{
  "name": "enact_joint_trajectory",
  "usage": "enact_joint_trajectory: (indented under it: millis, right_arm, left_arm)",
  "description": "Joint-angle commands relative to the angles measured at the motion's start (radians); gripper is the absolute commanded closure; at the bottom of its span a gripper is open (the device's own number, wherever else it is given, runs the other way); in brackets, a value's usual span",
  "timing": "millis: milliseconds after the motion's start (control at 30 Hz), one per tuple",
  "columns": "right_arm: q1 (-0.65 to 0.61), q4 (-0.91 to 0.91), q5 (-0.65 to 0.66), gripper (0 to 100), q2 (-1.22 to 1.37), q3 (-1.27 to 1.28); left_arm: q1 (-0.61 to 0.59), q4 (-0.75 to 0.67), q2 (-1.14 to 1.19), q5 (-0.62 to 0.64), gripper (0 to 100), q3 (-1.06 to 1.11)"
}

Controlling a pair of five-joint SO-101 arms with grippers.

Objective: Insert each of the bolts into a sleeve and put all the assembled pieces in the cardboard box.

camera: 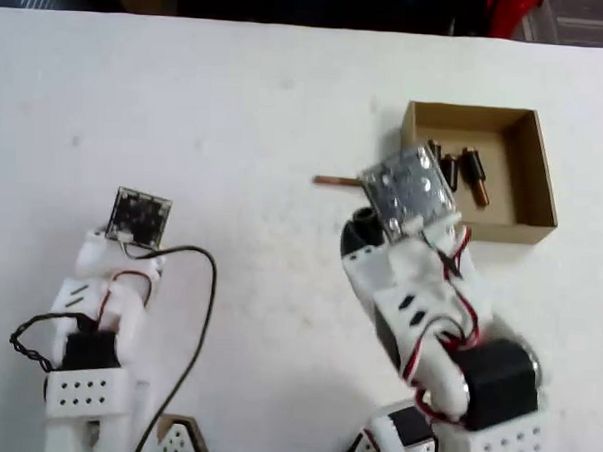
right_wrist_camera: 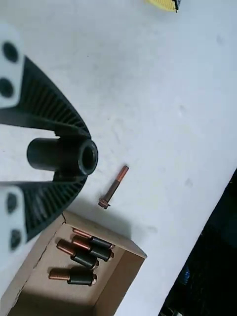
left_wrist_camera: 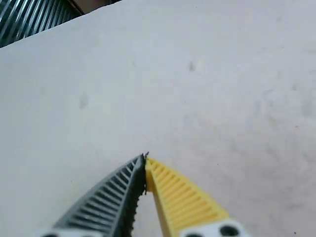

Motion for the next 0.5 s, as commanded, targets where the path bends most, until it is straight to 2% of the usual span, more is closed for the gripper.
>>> enact_joint_trajectory:
  millis: [0,200,367,467]
  right_arm:
    - [0.018,-0.073,-0.006,98.1,-0.081,0.080]
    - [0.018,-0.252,-0.008,98.1,-0.168,0.287]
    - [0.016,-0.432,-0.015,98.1,-0.245,0.494]
    - [0.018,-0.527,-0.018,98.1,-0.294,0.603]
  left_arm:
    - [0.022,0.080,-0.010,-0.025,97,-0.015]
    - [0.022,0.216,-0.010,-0.141,97,-0.069]
    - [0.016,0.212,-0.010,-0.146,97,-0.071]
    - [0.015,0.157,-0.010,-0.147,97,-0.061]
